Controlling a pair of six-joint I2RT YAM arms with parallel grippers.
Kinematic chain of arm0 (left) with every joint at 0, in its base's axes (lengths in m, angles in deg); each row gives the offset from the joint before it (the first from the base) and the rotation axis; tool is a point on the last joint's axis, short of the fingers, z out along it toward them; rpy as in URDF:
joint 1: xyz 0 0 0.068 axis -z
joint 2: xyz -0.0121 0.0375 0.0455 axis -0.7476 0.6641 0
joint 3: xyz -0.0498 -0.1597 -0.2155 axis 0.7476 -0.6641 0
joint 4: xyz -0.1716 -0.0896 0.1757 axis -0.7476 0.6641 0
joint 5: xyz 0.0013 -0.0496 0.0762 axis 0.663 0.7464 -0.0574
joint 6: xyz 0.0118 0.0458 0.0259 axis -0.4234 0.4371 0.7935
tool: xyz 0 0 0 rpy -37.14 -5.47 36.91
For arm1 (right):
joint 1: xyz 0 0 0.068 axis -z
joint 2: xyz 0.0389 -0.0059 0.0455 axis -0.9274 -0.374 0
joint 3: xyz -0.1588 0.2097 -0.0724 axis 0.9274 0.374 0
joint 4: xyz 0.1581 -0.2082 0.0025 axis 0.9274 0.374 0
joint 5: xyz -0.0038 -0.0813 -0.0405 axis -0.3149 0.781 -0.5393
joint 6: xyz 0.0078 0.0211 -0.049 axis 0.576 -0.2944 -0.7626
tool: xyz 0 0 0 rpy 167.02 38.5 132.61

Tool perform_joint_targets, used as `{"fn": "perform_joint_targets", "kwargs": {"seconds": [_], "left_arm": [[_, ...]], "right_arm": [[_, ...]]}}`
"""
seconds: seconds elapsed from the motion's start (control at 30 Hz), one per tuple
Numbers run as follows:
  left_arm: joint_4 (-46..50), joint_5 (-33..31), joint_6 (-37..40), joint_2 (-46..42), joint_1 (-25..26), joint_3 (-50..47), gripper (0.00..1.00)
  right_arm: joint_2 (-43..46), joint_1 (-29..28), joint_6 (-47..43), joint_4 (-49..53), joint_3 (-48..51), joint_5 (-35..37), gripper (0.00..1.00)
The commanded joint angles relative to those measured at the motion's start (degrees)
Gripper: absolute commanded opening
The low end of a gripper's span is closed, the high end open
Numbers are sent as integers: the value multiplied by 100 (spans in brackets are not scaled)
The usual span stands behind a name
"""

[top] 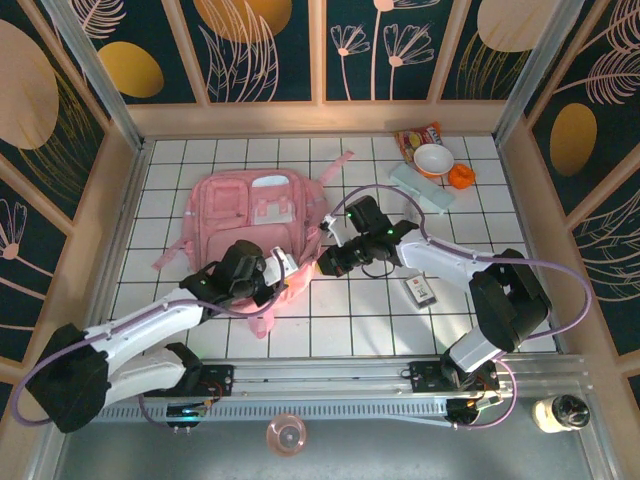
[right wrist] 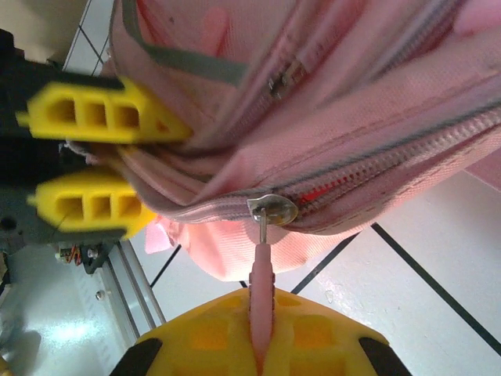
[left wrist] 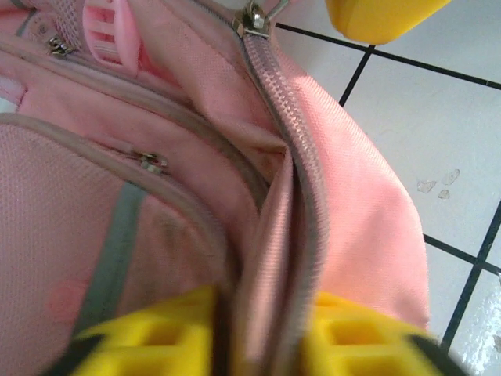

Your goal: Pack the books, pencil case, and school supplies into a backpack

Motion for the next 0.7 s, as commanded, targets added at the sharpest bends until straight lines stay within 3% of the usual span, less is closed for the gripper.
{"fn": "perform_joint_targets", "kwargs": {"seconds": [0.0,0.27,0.37,0.53,0.67], "left_arm": [[-453,106,-194,170,18,211,0],[-1101,-111,-306,48,17,275,0],[-1212,-260,-324,-65,20,248,0],[-806,-272,-79,-270,14,234,0],[-290,255,350,-713,17,136,0]], "right_arm": [[178,-273,-136,-135,-229,-341,0],[148,-840,30,-124,-165,-664,0],[165,-815,48,197,-138,-63,0],[255,33,247,335,-10,608,0],[-136,739,-34,375,-205,1019,0]]}}
